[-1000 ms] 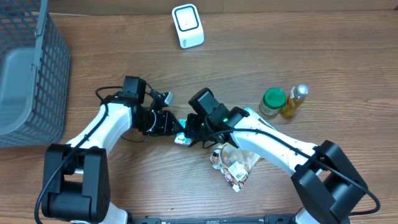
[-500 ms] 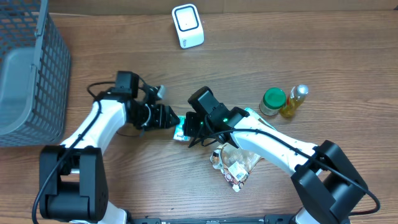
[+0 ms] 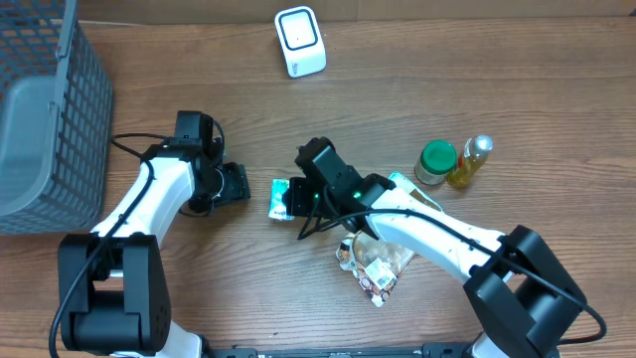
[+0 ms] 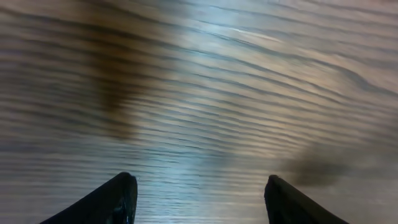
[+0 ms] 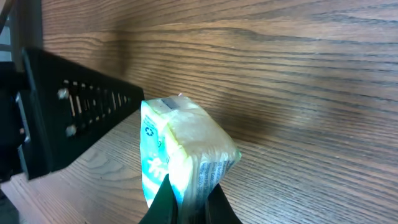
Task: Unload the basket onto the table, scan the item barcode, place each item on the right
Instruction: 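Grasp the tissue pack with the right gripper and release the left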
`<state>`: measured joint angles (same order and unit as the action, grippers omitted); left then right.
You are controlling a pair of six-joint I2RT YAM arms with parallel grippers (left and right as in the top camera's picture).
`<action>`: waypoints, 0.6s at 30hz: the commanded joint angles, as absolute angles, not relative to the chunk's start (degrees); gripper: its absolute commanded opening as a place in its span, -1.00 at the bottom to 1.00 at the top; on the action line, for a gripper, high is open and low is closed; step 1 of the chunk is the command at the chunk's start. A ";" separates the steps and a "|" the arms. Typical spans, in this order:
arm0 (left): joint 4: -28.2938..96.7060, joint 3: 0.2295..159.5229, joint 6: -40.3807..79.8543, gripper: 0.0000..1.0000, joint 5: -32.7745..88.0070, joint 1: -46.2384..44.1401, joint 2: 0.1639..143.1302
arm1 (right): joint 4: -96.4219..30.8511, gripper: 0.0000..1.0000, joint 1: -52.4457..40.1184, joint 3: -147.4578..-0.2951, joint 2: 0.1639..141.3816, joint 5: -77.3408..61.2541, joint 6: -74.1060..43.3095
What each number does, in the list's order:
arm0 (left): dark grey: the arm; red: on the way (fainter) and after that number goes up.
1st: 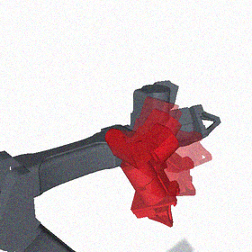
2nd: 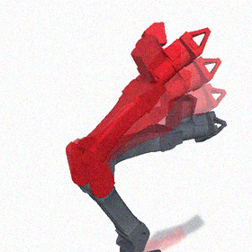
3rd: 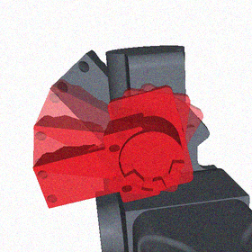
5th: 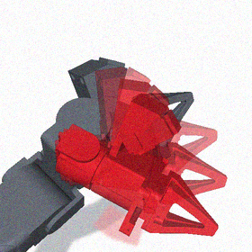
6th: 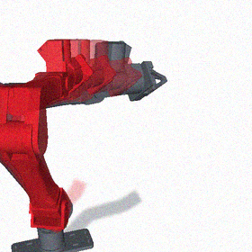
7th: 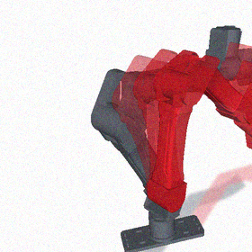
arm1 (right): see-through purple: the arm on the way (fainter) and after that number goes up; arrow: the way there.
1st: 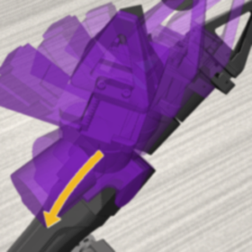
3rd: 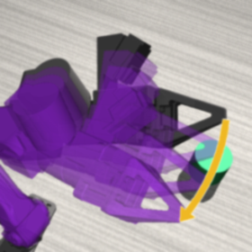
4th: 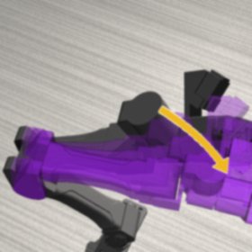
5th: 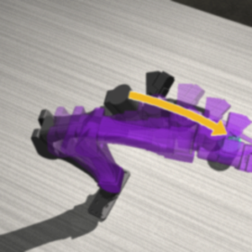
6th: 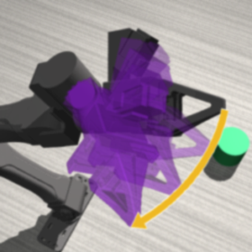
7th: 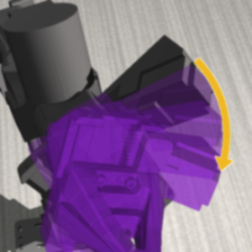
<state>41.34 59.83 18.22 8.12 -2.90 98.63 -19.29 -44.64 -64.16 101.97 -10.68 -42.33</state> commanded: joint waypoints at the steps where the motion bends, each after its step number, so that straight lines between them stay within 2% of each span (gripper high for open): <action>1: 41.28 60.80 22.02 0.38 2.57 -3.01 98.24 | -18.83 -0.93 -45.60 -63.70 103.50 -8.38 -41.69; 5: 40.86 60.80 23.03 0.38 -0.64 -3.03 98.26 | -18.26 -0.93 -45.76 -63.70 104.92 -8.38 -41.69; 6: 40.73 60.80 22.96 0.45 -0.97 -3.03 98.26 | -17.98 -0.93 -45.74 -63.70 105.47 -8.38 -41.69; 10: 40.18 60.80 22.90 0.48 -2.15 -3.03 98.26 | -17.23 -0.93 -45.74 -63.70 106.63 -7.57 -41.71; 13: 40.16 60.77 22.44 0.73 -3.36 -3.03 98.26 | -17.17 -0.93 -45.74 -63.70 106.65 -6.20 -41.71; 17: 40.03 60.77 16.56 0.79 -5.80 -3.03 98.26 | -17.19 -0.93 -45.74 -63.70 106.65 -6.02 -41.69; 18: 40.03 60.80 16.19 0.86 -6.44 -3.01 98.26 | -17.19 -0.93 -45.74 -63.70 106.65 -6.02 -41.71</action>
<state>40.21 59.83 19.94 -2.98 -2.90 98.63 -17.63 -45.47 -64.16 106.45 -7.16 -42.00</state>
